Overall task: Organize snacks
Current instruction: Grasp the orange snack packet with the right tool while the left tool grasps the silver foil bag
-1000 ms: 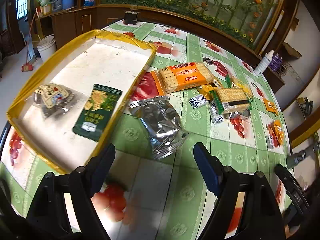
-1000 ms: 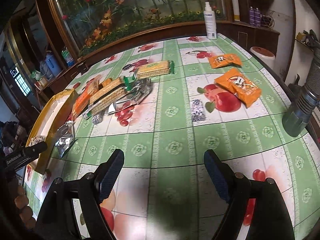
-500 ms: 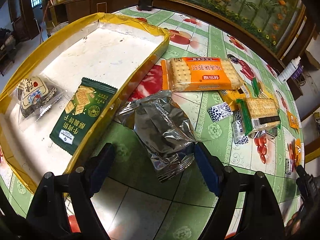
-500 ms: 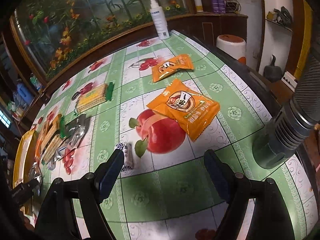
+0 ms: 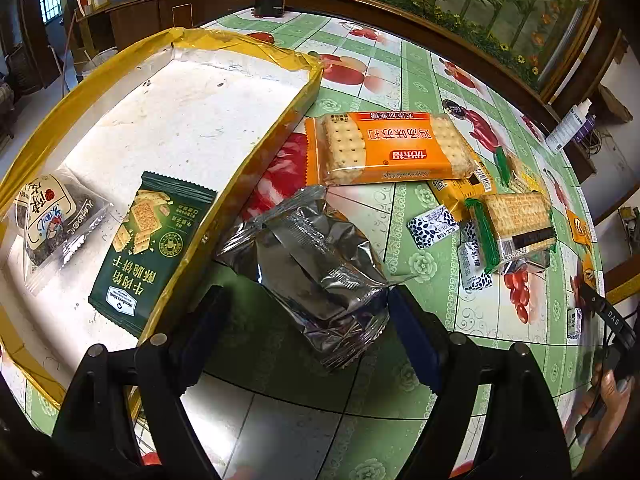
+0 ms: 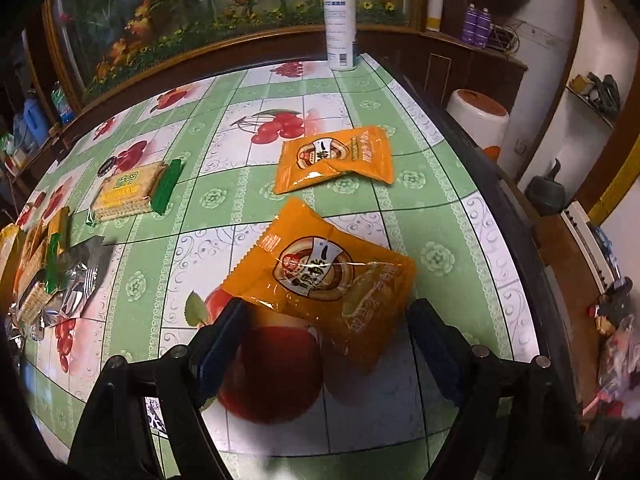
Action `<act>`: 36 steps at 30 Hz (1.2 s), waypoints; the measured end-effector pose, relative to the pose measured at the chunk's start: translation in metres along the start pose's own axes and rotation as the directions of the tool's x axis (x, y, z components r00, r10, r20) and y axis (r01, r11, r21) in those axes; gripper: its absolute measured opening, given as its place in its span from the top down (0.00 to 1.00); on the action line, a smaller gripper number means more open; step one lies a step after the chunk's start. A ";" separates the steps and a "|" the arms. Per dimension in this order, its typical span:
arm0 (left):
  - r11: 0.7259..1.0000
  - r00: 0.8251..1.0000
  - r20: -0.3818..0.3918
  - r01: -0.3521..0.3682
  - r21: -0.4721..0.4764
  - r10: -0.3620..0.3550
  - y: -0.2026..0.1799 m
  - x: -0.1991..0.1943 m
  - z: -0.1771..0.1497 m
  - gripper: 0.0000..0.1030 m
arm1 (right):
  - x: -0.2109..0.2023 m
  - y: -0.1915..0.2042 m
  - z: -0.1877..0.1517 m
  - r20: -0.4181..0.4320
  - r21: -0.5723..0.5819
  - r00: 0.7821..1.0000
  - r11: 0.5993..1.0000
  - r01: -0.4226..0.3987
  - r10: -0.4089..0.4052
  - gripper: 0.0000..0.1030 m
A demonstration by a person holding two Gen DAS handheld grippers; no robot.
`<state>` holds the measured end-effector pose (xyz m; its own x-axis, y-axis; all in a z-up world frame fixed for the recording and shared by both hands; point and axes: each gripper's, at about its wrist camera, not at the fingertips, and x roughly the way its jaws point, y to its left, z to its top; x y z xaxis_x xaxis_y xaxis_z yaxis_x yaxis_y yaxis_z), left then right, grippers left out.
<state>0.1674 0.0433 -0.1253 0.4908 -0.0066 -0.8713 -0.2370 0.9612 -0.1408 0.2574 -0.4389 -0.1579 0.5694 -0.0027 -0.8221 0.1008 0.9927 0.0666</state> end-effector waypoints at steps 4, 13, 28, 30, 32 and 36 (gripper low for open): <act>1.000 1.000 0.000 -0.004 0.009 0.004 -0.002 0.002 0.001 0.19 | -0.005 0.008 0.010 0.056 -0.070 0.998 0.997 -0.007 0.011 0.18; 0.999 1.000 -0.004 -0.018 0.040 0.018 -0.007 0.004 0.002 0.17 | 0.016 0.017 0.020 -0.044 -0.131 0.999 0.991 -0.037 0.031 0.26; 0.999 1.000 -0.023 -0.006 0.039 0.007 -0.006 0.005 0.005 0.17 | -0.007 0.035 0.014 0.054 -0.221 0.998 0.975 0.003 0.009 0.18; 0.999 1.000 -0.027 -0.003 0.036 0.003 -0.005 0.005 0.006 0.17 | -0.006 0.041 0.020 0.065 -0.257 0.998 0.966 -0.007 0.024 0.18; 0.999 1.000 -0.029 0.001 0.034 0.000 -0.004 0.005 0.007 0.17 | -0.002 0.044 0.027 0.066 -0.270 0.997 0.963 -0.009 0.028 0.18; 0.999 1.000 -0.021 -0.009 0.034 0.010 -0.005 0.006 0.005 0.16 | 0.018 0.049 0.039 0.021 -0.304 1.000 0.953 -0.012 0.019 0.17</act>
<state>0.1760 0.0398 -0.1269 0.4707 -0.0030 -0.8823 -0.2127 0.9701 -0.1168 0.3042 -0.3947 -0.1473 0.5879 0.0137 -0.8088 -0.1584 0.9824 -0.0985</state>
